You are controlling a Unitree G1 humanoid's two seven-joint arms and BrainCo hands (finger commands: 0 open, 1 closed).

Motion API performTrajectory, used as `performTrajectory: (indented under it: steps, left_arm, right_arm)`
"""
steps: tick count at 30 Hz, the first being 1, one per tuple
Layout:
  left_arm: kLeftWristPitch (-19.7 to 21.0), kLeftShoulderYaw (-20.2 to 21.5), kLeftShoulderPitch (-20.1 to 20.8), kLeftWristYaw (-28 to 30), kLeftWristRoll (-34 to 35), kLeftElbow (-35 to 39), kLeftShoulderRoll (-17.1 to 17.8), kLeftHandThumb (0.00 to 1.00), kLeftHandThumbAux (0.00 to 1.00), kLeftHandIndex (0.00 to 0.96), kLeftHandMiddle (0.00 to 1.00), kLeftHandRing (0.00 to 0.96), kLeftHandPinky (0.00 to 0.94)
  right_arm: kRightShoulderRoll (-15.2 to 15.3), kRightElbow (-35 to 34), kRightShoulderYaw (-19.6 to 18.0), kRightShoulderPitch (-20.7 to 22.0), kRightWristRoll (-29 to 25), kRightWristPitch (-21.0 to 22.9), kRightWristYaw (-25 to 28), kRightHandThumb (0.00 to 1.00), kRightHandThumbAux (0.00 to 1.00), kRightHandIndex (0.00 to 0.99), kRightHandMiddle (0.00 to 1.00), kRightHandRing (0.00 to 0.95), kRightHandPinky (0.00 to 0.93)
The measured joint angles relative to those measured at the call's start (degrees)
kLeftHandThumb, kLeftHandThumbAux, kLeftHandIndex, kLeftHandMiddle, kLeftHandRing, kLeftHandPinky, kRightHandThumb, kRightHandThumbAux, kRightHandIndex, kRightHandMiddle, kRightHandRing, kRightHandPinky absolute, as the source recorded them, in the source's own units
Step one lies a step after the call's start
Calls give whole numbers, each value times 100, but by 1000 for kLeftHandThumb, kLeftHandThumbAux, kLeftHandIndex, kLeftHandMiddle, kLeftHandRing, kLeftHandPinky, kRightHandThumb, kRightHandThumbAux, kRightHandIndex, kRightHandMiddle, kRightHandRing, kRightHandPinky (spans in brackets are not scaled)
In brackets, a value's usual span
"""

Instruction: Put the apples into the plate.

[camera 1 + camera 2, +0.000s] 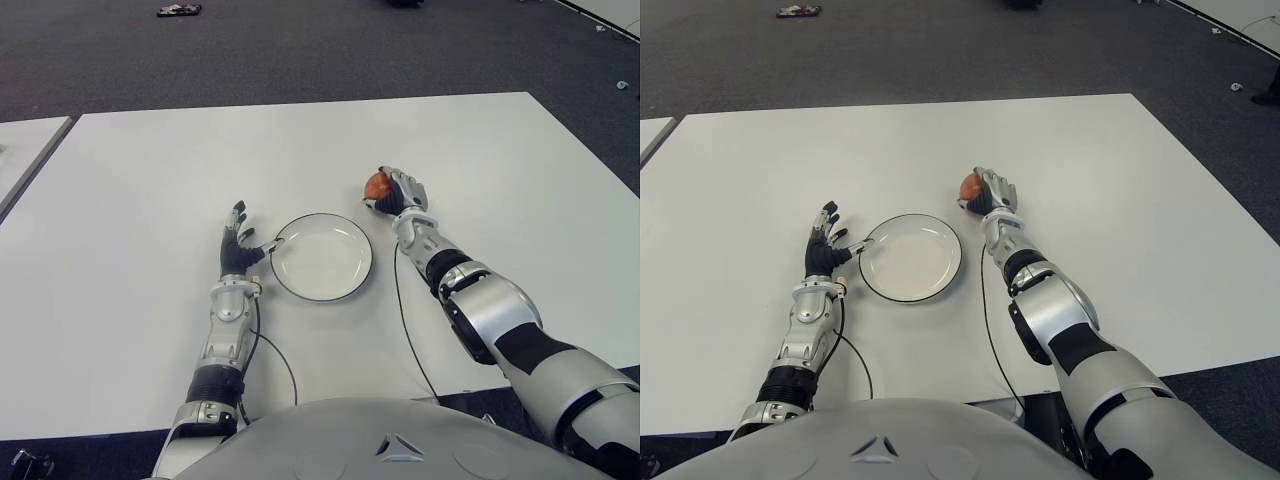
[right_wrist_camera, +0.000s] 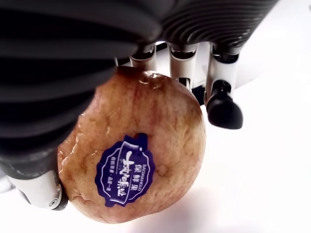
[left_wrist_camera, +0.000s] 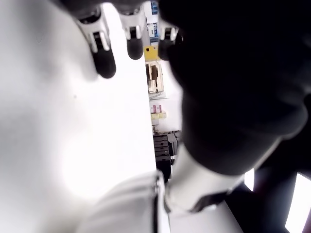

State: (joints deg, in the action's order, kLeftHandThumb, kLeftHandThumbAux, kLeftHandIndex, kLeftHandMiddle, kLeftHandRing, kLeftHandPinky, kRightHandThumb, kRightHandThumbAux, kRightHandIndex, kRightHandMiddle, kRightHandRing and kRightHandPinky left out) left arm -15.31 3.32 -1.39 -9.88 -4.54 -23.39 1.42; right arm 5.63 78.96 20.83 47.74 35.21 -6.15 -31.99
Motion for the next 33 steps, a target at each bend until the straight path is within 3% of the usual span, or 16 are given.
performTrajectory:
  steps: [4,15,33]
  left_arm:
    - [-33,2,53,0,0,-74,4,0,291,0,0,0,30]
    - [-214,0,96,0,-1,-237,9,0,295,0,0,0,34]
    - [-192,-7,113,0,-2,-236,0,0,292,0,0,0,34]
  right_arm:
    - [27,-11,-106,212,-57,-226,-239,950,662,373,492,530,825]
    - [150,-215,-162,611,-83,-1349,-952,952,660,376,498,525,836]
    - [183,-227,107,988,125,-1776,-965,952,660,377,498,523,798]
